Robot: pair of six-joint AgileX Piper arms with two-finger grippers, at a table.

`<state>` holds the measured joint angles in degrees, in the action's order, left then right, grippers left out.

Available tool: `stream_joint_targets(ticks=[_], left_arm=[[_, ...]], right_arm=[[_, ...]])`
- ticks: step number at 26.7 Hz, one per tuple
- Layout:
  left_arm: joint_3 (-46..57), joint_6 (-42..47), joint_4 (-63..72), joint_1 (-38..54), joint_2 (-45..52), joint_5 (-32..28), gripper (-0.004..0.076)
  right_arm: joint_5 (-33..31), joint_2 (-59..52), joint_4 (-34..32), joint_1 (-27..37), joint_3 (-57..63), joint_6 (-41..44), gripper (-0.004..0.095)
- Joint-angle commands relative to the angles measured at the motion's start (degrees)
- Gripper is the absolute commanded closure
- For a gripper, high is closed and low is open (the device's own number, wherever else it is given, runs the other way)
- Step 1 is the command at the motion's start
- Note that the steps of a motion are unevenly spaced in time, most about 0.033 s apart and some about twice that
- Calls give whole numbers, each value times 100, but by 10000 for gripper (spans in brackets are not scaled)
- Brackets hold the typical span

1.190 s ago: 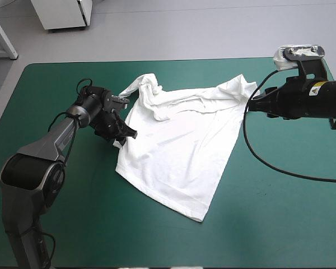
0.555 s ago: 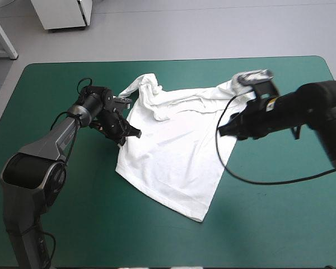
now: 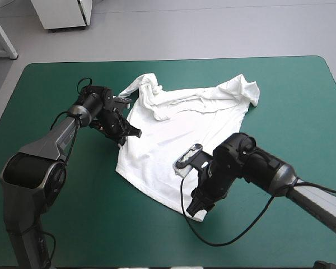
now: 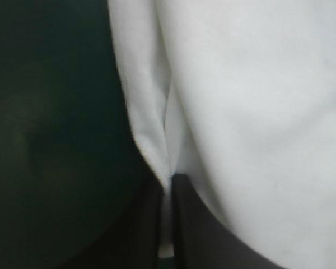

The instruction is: Fold the cloth

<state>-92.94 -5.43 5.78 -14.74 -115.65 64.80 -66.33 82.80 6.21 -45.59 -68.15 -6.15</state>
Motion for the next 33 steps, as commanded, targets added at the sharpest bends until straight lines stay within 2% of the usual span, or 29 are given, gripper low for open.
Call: stream_joint_targets(ticks=[1, 11, 18, 21, 22, 24, 26, 27, 30, 33], left_arm=[[-44, 37, 27, -7, 64, -420, 733], [-44, 37, 66, -7, 64, -478, 733], [-44, 37, 66, -7, 64, -492, 733], [-44, 25, 107, -7, 64, -492, 733], [-44, 25, 132, -7, 64, -507, 733], [-44, 14, 192, -7, 64, -531, 733], [-44, -25, 255, -7, 64, -584, 733], [-44, -68, 340, -7, 64, -596, 733], [-44, -115, 340, -7, 75, -575, 733], [-44, -209, 340, -7, 319, -507, 733]], right_arm=[[617, -160, -312, -340, 185, 16, 394], [1394, 564, -315, -455, 614, 88, 394], [1333, 1093, 40, -455, 624, 136, 396], [1378, 1244, -92, -602, 698, 238, 409], [1388, 1290, -158, -656, 757, 358, 435], [1388, 1394, -297, -837, 991, 615, 571], [1434, 1474, -327, -1082, 1311, 718, 775], [1574, 1517, -255, -1328, 1667, 872, 926], [1603, 1491, 133, -1632, 2056, 1128, 927], [1409, 1048, -81, -1634, 1837, 1550, 927]])
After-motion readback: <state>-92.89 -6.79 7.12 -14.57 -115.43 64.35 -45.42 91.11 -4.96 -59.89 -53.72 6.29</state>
